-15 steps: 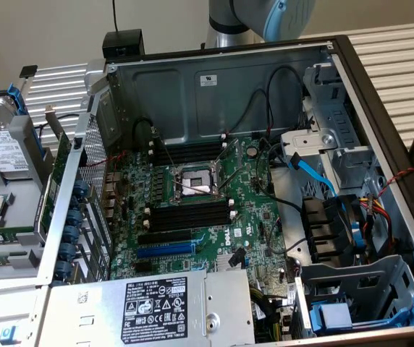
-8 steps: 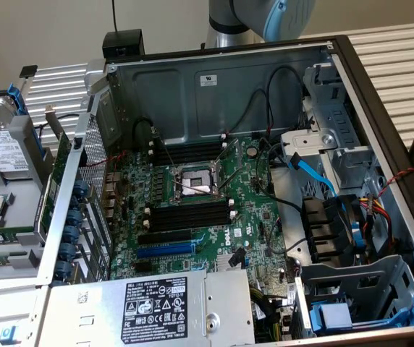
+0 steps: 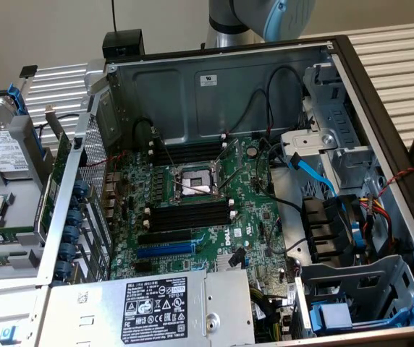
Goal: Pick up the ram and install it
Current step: 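Pick up the ram and move it above insertion slot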
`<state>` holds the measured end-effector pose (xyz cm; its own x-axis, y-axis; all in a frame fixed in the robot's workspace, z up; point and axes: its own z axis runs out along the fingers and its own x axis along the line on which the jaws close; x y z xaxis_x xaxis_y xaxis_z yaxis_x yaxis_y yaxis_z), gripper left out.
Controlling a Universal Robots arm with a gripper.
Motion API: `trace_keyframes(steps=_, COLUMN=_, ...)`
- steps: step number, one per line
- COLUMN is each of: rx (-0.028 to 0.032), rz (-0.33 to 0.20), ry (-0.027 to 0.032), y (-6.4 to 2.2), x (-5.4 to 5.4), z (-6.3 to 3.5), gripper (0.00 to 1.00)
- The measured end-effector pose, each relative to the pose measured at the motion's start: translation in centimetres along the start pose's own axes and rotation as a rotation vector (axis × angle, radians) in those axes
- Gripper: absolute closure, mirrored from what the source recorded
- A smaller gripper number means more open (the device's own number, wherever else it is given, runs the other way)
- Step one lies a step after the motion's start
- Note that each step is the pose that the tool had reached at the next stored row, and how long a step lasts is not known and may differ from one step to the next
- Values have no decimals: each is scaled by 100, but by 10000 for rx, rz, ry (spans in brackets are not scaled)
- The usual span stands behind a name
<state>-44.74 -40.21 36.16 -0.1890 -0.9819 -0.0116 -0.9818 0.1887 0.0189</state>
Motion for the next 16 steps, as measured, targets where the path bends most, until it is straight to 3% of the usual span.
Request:
trace_keyframes(steps=8, rx=-1, rz=-182, ry=3, y=-11, x=63, z=85, gripper=90)
trace_keyframes(steps=16, rx=-2, rz=-274, ry=6, y=-14, x=71, z=230, gripper=90)
